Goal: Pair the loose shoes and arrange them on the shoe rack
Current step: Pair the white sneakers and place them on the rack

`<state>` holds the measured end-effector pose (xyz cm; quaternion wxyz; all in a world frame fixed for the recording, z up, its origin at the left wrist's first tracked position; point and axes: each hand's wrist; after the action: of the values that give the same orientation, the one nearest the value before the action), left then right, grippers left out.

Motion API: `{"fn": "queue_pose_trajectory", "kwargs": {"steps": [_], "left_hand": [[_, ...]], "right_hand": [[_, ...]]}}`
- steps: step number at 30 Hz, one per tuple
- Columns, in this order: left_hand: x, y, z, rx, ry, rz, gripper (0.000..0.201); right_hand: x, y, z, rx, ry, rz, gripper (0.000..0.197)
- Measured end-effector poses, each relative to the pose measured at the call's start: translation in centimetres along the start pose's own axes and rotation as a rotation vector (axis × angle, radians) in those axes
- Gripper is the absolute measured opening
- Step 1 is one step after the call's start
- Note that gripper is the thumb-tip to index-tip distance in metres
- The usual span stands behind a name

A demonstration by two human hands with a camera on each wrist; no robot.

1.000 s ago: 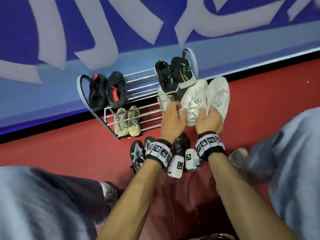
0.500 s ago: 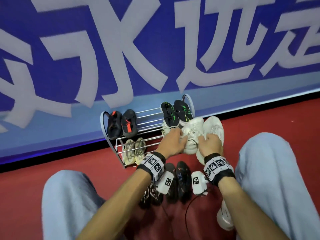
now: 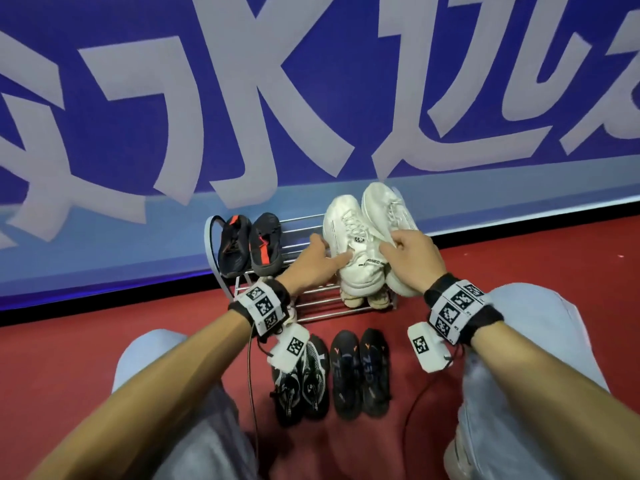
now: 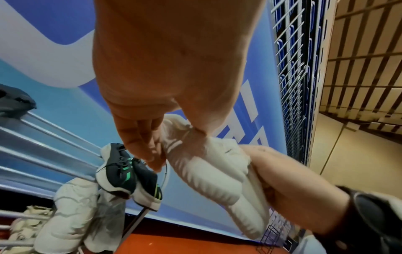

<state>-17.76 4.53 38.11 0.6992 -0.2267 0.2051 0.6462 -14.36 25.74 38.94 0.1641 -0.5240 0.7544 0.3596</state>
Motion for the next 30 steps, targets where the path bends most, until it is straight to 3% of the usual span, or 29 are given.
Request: {"fn": "queue_pose_trajectory", "kwargs": {"steps": [3,8,15,20,26,30], "left_hand": [[0.1,1.6,-2.1,0.011,0.035,0.029,0.054],[-1.4,4.7,-1.7,0.075,0.038,0.116,0.046],[-1.1,7.8,-3.1,0.077,-0.041,0.185,0.057],[-0.5,11.6,-5.7,-0.091,-0.103,0.158,0.083],[-1.2,13.6,-7.7,-0.157,-0.271,0.095,0.058],[-2.9,15.0,-9.3,-0.168,-0.323,0.139,0.062]], "right_hand": [[2.7,1.3,-0.3,-0.043,-0.047,-0.059,0.045],[4.9,5.4,-1.1,-0.094,-0.031,-0.054,0.050],[9.7,11.2,-1.5,-0.101,-0.128,-0.045,0.042],[13.6,14.1,-1.5,-0.147,-0.230,-0.060,0.039],[17.8,14.3,-0.7,-0.160,-0.245,-0.079,0.039],[20.1,14.5,-0.8,-0.156,-0.138,-0.102,0.045]]}}
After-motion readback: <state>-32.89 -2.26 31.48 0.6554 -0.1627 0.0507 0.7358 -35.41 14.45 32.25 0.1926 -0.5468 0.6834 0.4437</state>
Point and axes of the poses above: each hand's wrist, its own y-axis towards the middle knuckle, its own x-axis out of the palm, z = x × y, and after that the axes turned 9 degrees about z, right-handed
